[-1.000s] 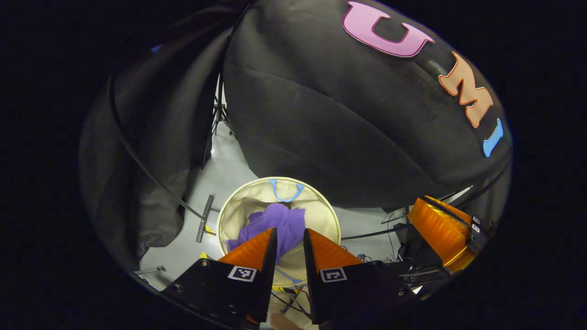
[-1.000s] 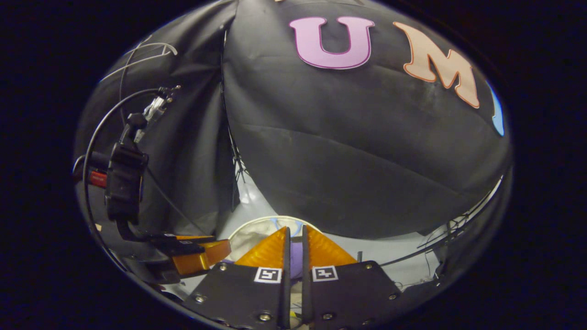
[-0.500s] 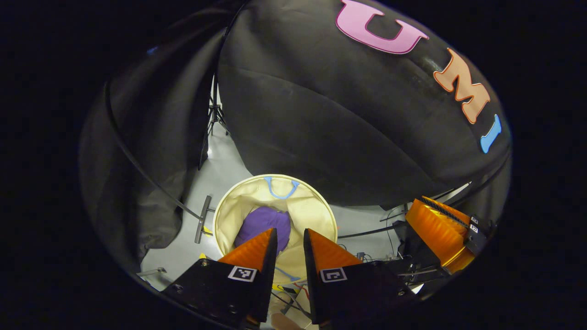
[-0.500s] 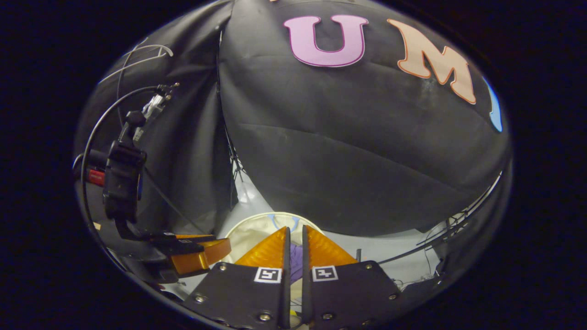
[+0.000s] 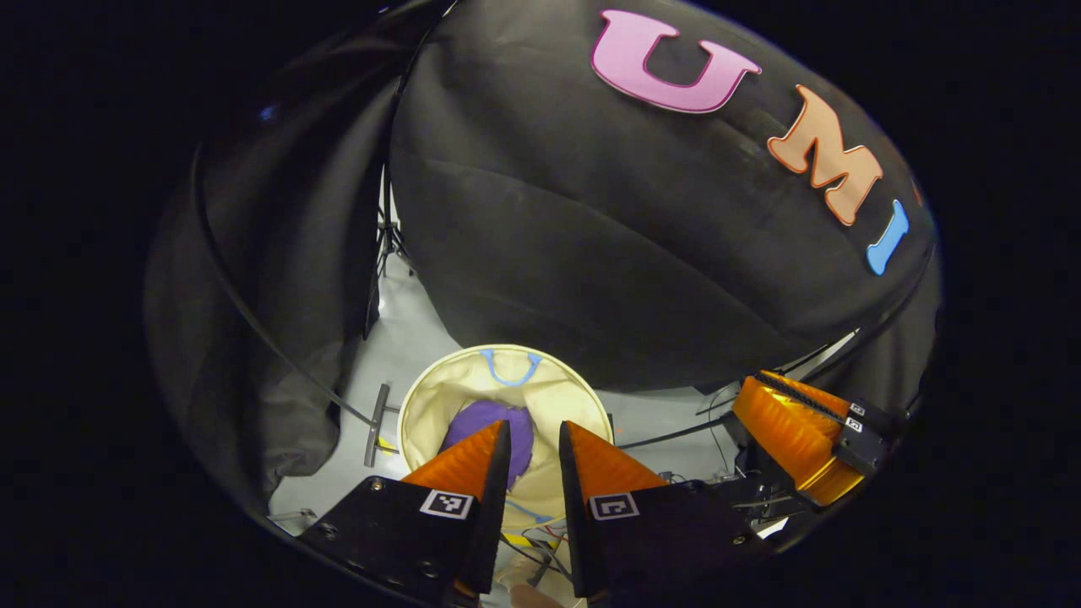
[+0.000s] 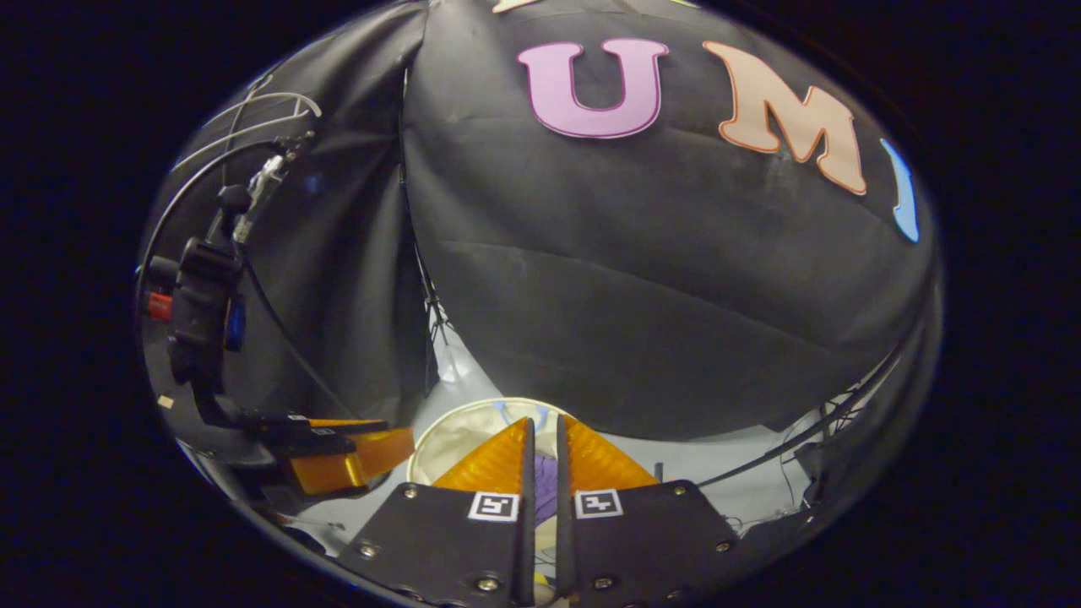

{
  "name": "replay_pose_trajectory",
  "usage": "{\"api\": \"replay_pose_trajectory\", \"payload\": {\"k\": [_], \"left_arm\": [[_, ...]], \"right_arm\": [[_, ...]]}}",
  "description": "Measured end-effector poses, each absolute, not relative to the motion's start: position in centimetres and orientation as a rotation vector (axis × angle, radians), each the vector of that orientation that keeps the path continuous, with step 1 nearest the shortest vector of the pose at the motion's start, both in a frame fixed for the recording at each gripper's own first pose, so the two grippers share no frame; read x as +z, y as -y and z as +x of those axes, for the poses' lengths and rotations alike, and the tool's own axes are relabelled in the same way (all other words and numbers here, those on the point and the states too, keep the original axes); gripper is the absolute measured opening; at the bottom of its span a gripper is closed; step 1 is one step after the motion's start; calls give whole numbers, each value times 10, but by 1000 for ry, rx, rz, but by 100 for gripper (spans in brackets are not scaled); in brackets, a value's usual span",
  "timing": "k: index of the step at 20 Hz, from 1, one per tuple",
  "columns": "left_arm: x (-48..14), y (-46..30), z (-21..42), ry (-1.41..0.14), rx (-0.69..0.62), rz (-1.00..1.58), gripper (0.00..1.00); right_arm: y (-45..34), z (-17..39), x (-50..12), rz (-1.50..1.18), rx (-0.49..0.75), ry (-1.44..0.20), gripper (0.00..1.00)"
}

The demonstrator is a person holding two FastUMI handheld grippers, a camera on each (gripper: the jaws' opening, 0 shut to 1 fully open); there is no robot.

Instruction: Grasp the clothes on the hanger with both hands and then place them into the laundry hamper below.

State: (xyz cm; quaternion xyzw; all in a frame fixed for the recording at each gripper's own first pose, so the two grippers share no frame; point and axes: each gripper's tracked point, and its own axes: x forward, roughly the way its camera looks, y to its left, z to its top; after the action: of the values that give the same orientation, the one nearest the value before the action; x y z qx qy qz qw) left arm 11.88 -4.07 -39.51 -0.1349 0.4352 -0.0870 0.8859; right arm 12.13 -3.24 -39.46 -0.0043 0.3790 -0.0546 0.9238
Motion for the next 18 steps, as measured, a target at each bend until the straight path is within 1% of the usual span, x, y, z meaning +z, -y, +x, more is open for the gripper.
{"api": "replay_pose_trajectory", "payload": {"k": [4,9,18], "left_arm": [[-361,42,123,-831,-208,-261,36],[-302,48,128,-699,-248,-231,36],[-184,89,133,-424,-370,-168,36]], "right_arm": [[42,121,-369,3,-142,-720,11],[54,121,-328,-14,-172,-634,10],[90,121,-209,-23,-258,-370,10]]}}
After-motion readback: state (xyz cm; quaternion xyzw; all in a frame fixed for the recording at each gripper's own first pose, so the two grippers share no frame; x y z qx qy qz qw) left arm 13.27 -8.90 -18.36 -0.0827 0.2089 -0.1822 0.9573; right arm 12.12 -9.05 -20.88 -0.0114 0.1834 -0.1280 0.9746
